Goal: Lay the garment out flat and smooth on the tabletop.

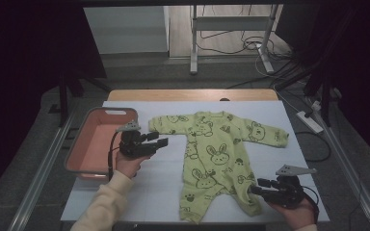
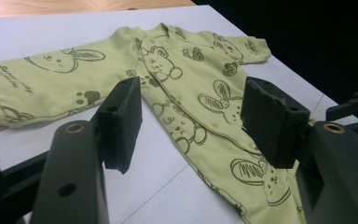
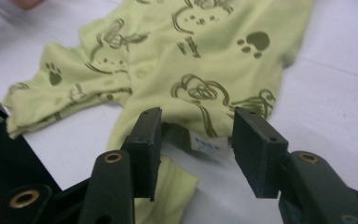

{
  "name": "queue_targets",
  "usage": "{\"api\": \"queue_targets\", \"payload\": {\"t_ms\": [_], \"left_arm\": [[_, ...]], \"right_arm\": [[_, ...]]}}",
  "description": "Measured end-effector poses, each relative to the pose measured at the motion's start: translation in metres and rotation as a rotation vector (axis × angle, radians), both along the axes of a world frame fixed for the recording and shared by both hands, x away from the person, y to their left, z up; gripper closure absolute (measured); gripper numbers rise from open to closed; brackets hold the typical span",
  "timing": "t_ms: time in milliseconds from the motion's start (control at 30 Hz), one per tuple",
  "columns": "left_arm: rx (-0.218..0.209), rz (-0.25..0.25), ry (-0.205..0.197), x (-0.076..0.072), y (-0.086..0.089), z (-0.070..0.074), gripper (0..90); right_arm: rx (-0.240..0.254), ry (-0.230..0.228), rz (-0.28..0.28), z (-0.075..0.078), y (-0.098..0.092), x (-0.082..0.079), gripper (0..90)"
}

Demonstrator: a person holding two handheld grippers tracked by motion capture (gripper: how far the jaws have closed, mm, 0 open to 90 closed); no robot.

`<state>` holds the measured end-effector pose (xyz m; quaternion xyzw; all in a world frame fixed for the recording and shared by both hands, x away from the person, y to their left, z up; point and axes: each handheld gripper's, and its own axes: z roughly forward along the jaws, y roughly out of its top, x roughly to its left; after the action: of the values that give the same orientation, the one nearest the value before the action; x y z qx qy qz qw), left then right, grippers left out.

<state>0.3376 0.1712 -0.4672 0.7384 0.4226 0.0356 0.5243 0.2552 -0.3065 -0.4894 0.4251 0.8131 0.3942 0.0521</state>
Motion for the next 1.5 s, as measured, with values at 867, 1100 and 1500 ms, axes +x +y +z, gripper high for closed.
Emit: {"api": "queue_targets", "payload": {"t_ms": [867,1100,1500], "left_arm": [[-0.002,0.009,0.0,0.0,0.003,0.0,38.7],[-0.001,0.005,-0.002,0.0,0.003,0.0,38.7],[0.005,0.0,-0.001,0.0,0.0,0.0,38.7]], "right_arm": [[-0.059,-0.025,0.02,-0.001,-0.019,-0.002,84.9],[-0.143,-0.041,0.059,-0.003,-0.008,-0.011,80.6],[-0.088,-0.148,0.166,0.015,0.037,-0.021,55.6]]}}
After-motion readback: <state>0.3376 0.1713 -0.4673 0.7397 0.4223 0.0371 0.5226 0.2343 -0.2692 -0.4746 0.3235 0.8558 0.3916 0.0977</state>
